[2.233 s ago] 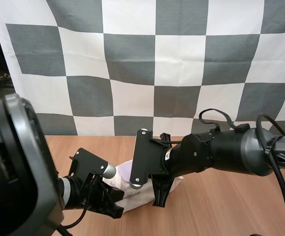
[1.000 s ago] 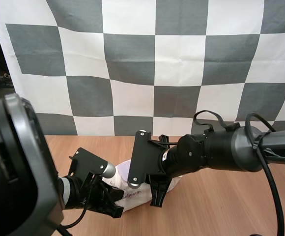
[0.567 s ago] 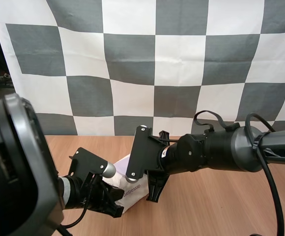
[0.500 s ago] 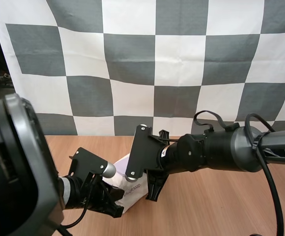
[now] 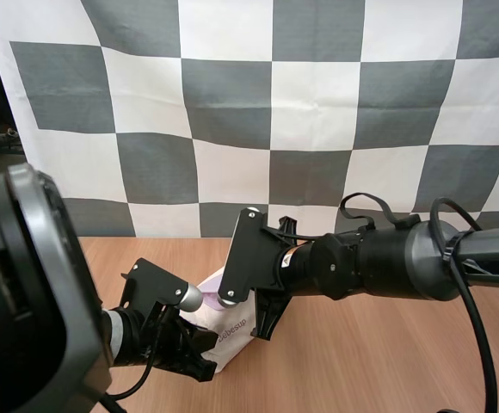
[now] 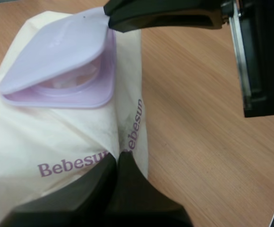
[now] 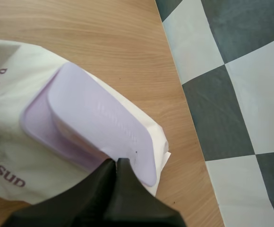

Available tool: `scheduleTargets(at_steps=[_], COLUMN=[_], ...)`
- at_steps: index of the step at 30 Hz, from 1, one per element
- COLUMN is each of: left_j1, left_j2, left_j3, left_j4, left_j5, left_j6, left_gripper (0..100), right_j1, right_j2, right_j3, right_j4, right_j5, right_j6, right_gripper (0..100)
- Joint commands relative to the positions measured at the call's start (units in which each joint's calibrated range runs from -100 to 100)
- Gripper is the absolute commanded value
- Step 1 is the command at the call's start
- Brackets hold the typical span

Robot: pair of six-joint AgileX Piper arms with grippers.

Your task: Open the wet wipes lid

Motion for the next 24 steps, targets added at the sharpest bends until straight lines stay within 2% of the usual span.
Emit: scheduleTargets(at_steps=[1, 10, 24], left_j1=[-0.03, -0.03, -0.03], left_j2=[0.0, 0.0, 0.0], left_j3=[0.0, 0.0, 0.0], left_j4=[0.0, 0.0, 0.0], left_j5=[0.1, 0.1, 0.1], left_j6=[0.9, 0.9, 0.9], left_gripper=[0, 0, 0], right_j1=[0.0, 0.0, 0.2], right_j2=[0.1, 1.9, 13.5], right_j3=[-0.1, -0.2, -12.4], right_j4=[0.0, 0.0, 1.4], right_j5=[-1.6, -8.5, -6.1], right_j6=[0.0, 0.0, 0.0], right_gripper=[0, 0, 0])
